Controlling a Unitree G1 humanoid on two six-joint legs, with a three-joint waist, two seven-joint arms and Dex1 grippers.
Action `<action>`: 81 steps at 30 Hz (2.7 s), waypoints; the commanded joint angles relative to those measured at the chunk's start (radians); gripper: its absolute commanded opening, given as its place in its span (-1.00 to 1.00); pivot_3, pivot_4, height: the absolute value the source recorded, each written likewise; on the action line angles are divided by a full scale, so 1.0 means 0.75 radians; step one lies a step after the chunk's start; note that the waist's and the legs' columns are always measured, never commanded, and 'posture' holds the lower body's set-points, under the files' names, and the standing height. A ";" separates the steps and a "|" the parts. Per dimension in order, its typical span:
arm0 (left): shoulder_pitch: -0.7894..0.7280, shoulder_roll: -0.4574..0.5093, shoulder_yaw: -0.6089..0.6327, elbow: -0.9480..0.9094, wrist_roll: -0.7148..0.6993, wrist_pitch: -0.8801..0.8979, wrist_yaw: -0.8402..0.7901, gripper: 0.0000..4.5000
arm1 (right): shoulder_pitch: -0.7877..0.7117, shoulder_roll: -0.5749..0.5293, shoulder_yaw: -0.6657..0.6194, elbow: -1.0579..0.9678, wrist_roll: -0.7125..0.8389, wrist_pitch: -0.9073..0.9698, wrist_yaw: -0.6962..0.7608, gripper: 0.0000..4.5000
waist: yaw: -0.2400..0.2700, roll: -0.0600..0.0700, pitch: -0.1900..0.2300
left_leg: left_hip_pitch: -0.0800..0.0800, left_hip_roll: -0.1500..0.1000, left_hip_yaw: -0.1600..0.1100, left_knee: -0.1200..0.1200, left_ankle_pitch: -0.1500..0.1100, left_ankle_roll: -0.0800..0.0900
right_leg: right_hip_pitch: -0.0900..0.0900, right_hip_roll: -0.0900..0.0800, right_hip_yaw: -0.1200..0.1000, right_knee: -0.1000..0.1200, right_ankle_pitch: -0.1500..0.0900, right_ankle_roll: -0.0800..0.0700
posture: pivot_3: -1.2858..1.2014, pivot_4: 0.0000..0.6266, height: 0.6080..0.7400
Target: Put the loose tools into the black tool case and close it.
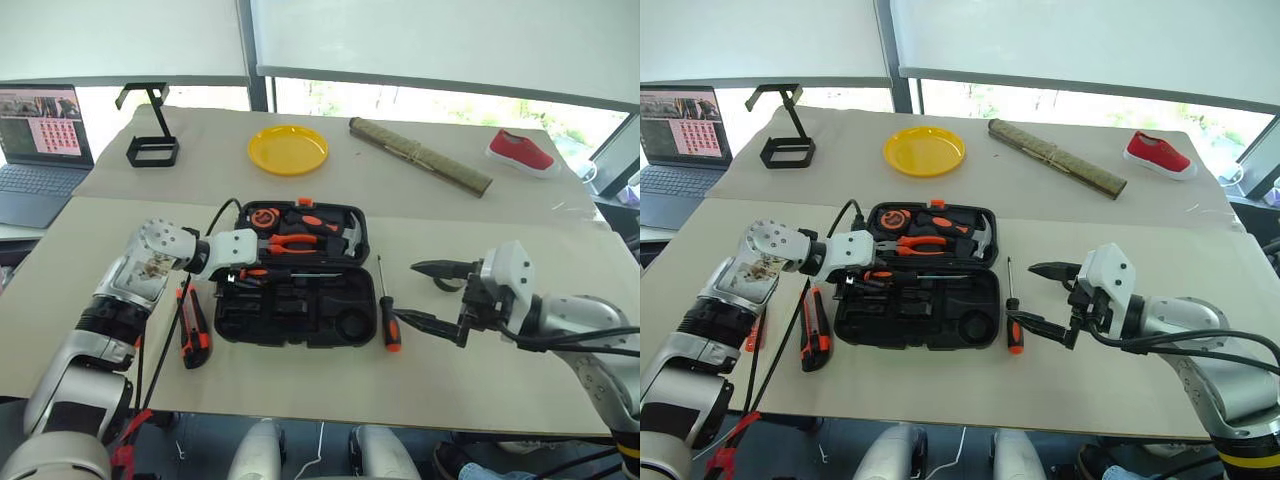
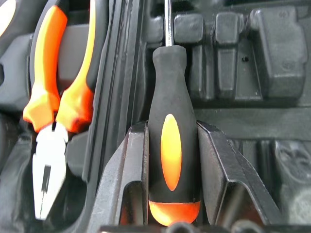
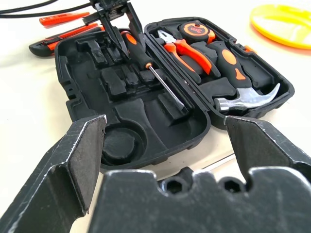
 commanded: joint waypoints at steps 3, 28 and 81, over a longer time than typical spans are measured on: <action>-0.031 0.013 0.096 0.012 -0.060 -0.048 0.028 0.56 | 0.010 0.021 -0.069 -0.061 0.068 0.003 0.034 1.00 | 0.004 0.000 0.000 | 0.000 0.000 -0.001 0.002 0.000 0.000 | 0.000 0.000 0.000 0.001 0.000 0.000 | 0.03 -0.52 1.00; 0.141 -0.187 0.153 0.238 -0.142 -0.108 0.132 -0.98 | -0.048 0.156 -0.038 -0.007 -0.020 -0.047 0.050 1.00 | 0.006 0.001 0.000 | 0.003 0.000 -0.001 0.002 0.000 0.000 | 0.004 0.000 -0.001 0.001 0.000 0.000 | 0.03 -0.52 1.00; 0.848 0.193 0.750 -0.369 -0.841 0.017 -0.284 0.99 | 0.000 0.468 0.165 -0.270 -0.150 0.929 -0.948 1.00 | -0.008 0.012 -0.009 | -0.003 0.002 0.003 -0.003 -0.001 0.001 | -0.009 0.001 0.010 0.000 -0.001 0.001 | 0.03 -0.52 1.00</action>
